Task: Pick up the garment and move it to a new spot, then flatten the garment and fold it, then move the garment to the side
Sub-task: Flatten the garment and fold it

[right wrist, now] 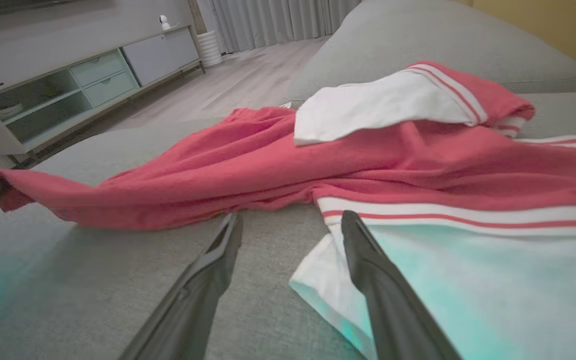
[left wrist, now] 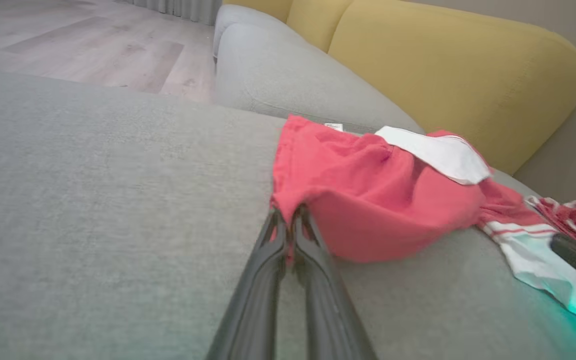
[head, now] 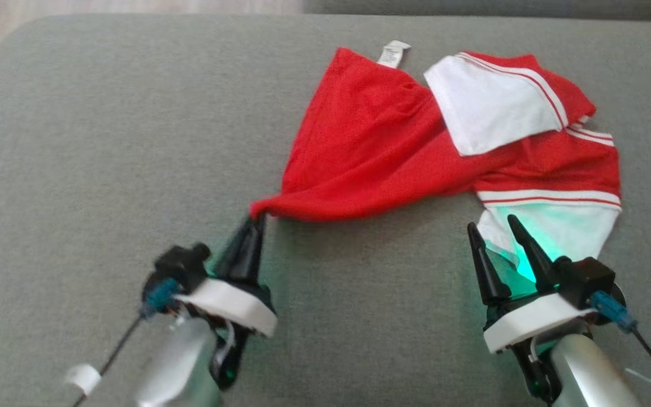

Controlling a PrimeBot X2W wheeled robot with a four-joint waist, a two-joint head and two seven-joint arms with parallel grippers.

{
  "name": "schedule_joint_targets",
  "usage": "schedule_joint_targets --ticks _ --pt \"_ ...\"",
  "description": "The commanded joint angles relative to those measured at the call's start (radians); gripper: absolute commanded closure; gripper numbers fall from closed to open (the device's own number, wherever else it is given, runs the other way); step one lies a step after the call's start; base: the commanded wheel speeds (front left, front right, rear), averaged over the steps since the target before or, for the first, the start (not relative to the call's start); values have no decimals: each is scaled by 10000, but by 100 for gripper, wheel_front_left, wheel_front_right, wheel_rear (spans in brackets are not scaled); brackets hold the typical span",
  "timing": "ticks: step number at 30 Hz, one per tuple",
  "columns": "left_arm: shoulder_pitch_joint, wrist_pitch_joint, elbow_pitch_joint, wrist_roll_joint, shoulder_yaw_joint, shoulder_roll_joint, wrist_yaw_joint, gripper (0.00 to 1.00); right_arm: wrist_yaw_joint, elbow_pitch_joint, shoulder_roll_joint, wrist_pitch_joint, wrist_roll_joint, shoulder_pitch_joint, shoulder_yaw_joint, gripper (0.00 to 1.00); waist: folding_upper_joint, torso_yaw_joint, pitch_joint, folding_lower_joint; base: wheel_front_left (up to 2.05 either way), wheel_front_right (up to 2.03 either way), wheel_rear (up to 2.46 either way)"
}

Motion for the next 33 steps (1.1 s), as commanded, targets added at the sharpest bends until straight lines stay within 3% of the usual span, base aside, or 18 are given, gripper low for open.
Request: schedule_joint_targets --ticks 1,7,15,21,33 --pt "-465 -51 -129 -13 536 209 18 0 -9 -321 -63 -55 73 -371 176 0 0 -218 171 0 0 0 0" --pt "-854 -51 248 564 1799 220 690 0 -9 -439 16 -55 29 -452 -118 0 0 -565 230 0 0 0 0" --pt "-89 -51 -186 1941 2647 179 1275 0 -9 -968 407 -55 -594 -360 -948 0 0 -650 -55 0 0 0 0" --pt "1319 -51 -1108 2627 3119 81 1321 0 -9 -1291 694 -55 -1105 -12 -1522 0 0 -669 -547 0 0 0 0" --pt "3023 -51 -1867 2657 3269 -18 1091 0 -9 -1114 799 -55 -845 852 -1496 0 0 -801 -1388 0 0 0 0"
